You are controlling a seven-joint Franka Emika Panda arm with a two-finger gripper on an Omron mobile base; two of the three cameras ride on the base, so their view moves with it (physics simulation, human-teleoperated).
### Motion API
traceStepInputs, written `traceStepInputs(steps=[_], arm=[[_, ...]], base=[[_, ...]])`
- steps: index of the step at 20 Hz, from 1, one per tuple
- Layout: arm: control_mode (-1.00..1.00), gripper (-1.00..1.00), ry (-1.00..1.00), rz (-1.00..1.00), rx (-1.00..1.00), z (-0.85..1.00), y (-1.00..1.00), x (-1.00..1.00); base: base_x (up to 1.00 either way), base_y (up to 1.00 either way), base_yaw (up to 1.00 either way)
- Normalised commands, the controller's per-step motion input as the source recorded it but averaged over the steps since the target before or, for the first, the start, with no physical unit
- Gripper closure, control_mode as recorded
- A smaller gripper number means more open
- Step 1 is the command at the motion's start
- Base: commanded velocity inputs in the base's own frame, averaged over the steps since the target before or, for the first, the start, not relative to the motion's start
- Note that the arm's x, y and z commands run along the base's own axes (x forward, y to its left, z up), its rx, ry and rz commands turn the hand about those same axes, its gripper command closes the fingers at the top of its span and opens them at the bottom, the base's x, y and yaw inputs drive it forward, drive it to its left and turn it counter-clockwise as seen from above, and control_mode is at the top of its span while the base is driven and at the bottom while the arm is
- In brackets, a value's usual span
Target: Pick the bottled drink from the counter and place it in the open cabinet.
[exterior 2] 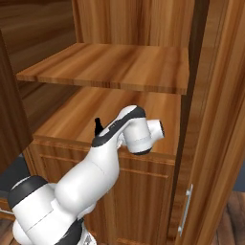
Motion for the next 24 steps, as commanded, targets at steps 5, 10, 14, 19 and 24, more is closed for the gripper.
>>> traceStepInputs(steps=[5, 10, 14, 19, 24], arm=[[1.0, 1.0, 0.0, 0.0, 0.0, 0.0, 0.0, 0.0], [-1.0, 1.0, 0.0, -0.14, -0.16, 0.14, 0.26, 0.1], [-1.0, 1.0, 0.0, -0.26, -0.16, 0.16, 0.34, 0.16], [-1.0, 1.0, 0.06, -0.26, -0.08, 0.13, 0.35, 0.16], [-1.0, 1.0, 0.01, -0.2, -0.01, 0.04, 0.26, 0.07]], base=[[0.0, 0.06, 0.0], [0.0, 0.0, 0.0], [0.0, 0.0, 0.0], [0.0, 0.0, 0.0], [0.0, 0.0, 0.0]])
